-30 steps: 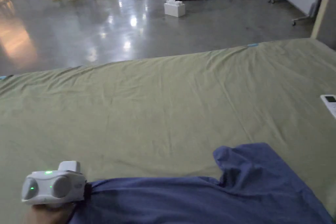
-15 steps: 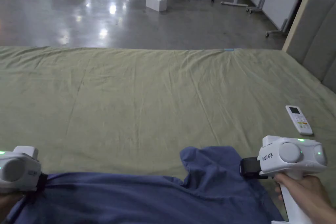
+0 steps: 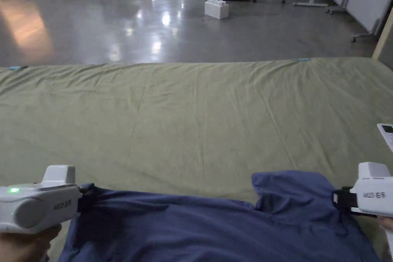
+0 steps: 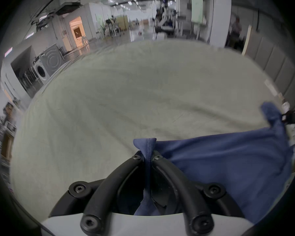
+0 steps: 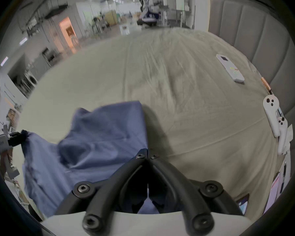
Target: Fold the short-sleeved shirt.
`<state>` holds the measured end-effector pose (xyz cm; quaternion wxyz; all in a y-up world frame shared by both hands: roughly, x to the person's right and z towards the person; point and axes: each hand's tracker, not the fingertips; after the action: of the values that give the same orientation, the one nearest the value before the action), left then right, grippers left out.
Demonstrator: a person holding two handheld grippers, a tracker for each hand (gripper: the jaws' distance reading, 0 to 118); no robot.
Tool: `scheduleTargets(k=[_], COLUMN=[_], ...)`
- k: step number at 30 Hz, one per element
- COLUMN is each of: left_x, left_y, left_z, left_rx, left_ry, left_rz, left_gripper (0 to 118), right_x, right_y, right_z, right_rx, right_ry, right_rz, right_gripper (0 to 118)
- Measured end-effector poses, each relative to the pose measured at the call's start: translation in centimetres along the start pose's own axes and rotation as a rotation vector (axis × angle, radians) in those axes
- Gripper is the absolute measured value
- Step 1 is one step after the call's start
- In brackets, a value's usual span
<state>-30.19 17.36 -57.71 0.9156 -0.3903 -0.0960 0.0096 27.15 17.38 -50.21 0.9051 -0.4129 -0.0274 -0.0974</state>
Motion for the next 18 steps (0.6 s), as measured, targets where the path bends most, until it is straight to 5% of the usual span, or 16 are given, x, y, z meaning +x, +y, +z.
scheduleTargets(k=[4,9,17,18], left_x=[-2.1,-4.0,-4.7,-4.7], left_y=[-2.5,-9.2,-19.3,-19.7], left_z=[9.7,16.9,12.7,12.1], left_rx=[0.099,0.099,0.006,0.012], left_ry=[-0.106,-0.142,-0.046,-0.03], left_rz=[0.083,0.155,0.246,0.23], left_gripper=[7,7,8,19], right_x=[-0.2,1.1,1.6,1.4], right_y=[-3.9,-10.7,-19.4,-19.9], right_z=[9.1,16.6,14.1,13.6], right_rx=[0.11,0.147,0.052,0.045], right_ry=[0.056,0.05,-0.006,-0.016], right_rz=[0.016,-0.057,-0.126,-0.12], right_gripper=[0,0,0,0])
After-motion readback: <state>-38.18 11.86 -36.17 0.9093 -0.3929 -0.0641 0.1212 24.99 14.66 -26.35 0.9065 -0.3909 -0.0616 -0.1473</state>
